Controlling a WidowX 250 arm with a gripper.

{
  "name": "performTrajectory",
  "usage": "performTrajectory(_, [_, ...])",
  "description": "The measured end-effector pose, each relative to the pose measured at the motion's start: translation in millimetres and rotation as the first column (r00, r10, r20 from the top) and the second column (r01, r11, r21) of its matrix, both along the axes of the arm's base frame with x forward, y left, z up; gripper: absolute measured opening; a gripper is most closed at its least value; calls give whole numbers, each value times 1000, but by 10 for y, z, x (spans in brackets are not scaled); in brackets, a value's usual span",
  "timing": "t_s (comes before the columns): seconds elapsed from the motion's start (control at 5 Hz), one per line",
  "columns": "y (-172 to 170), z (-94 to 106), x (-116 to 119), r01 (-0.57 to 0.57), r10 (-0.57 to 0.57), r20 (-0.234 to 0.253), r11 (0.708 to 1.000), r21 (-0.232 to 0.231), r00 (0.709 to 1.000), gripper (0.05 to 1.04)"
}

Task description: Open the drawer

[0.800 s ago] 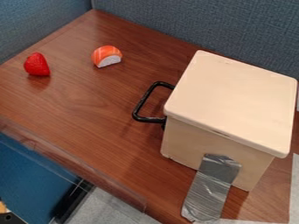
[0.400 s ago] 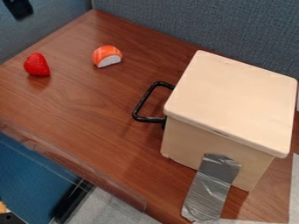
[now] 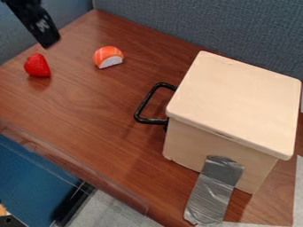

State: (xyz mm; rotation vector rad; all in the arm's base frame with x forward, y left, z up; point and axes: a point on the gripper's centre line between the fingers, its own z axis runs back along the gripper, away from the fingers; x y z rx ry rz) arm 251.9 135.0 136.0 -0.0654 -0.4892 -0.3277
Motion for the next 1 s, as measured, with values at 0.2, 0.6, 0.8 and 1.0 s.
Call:
performTrajectory(0.2, [-309, -141, 18, -42, 42, 10, 998, -55, 999, 1000])
performTrajectory(0.6, [-814, -326, 139, -119, 125, 54, 987, -108, 991, 1000])
performTrajectory(0.8, [-952, -392, 217, -138, 143, 75, 988, -73, 987, 1000])
performTrajectory(1.0, [-1083, -547, 313, -139, 143, 87, 989, -59, 986, 1000])
